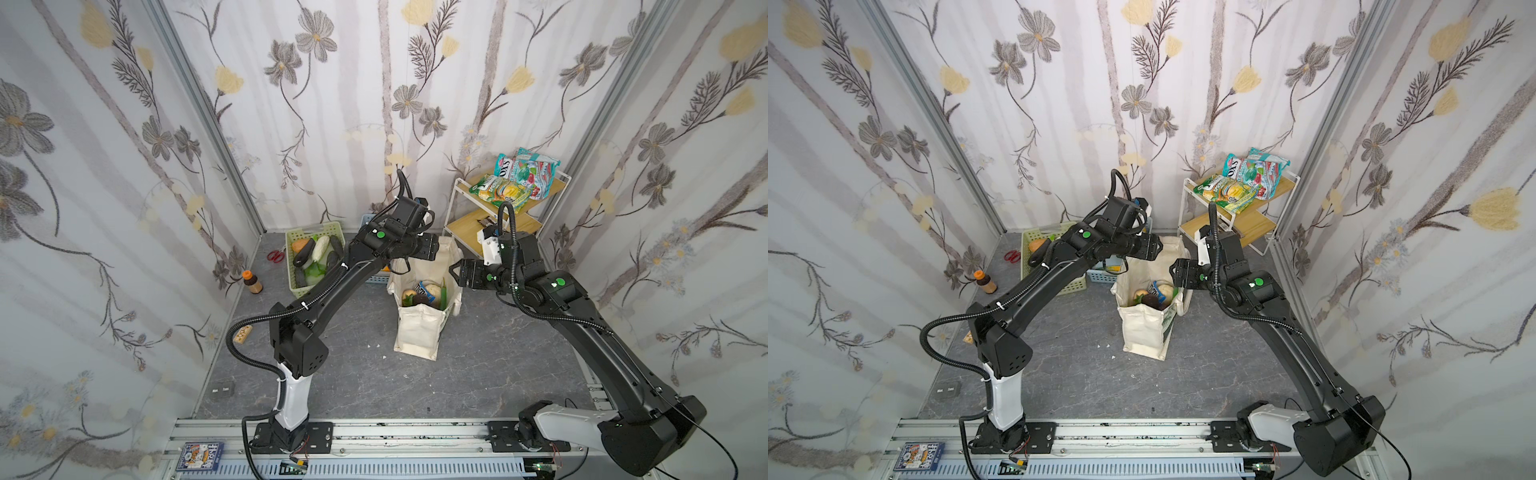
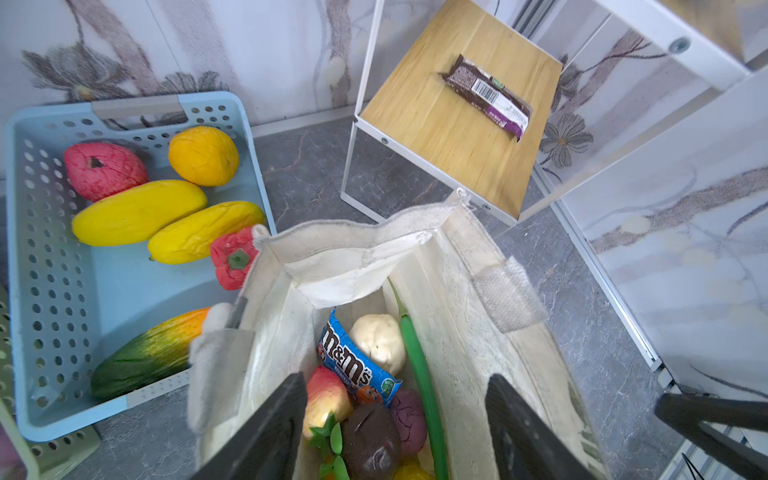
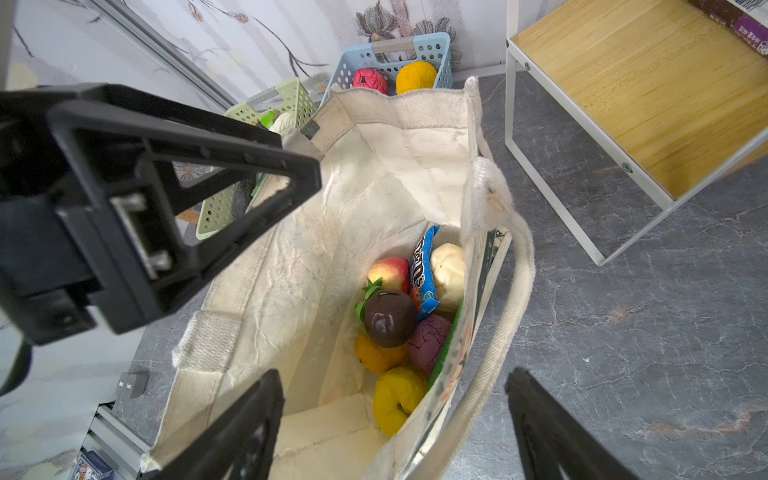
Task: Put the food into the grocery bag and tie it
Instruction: 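Lower the chili into the bag, open the left gripper and withdraw, then move the left gripper over the yellow papayas in the blue basket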
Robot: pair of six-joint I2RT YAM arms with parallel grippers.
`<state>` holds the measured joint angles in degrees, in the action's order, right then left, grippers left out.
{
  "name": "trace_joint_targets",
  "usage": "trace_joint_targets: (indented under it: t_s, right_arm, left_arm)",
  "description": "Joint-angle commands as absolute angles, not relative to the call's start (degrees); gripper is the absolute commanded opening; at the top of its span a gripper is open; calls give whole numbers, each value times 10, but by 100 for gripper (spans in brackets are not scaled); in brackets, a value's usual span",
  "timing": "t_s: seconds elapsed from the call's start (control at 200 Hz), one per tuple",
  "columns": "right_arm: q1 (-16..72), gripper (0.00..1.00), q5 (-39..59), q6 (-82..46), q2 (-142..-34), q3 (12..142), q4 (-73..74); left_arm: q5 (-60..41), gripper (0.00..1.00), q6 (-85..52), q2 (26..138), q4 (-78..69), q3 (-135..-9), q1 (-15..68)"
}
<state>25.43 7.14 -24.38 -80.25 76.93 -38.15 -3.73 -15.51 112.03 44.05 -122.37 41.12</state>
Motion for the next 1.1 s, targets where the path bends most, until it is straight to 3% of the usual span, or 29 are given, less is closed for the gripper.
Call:
trace_joint_targets:
  t_s: [0.0, 0.19, 0.55, 0.819, 1.099]
  right_arm:
    - [253, 84, 81, -239, -803, 776, -351]
    - [254, 84, 89, -234, -809, 792, -353]
    - [254, 84, 96, -231, -808, 791, -355]
    - [262, 84, 99, -237, -805, 796, -359]
    - [341, 84, 48, -242, -850, 880, -385]
  left_arm:
    - [-6, 72, -168, 1106, 466, -1235, 399]
    - [49, 75, -186, 1091, 511, -1228, 358]
    - [37, 79, -198, 1088, 445, -1109, 268]
    - [34, 84, -180, 1175, 436, -1151, 251]
    - [31, 83, -154, 1264, 434, -1212, 244]
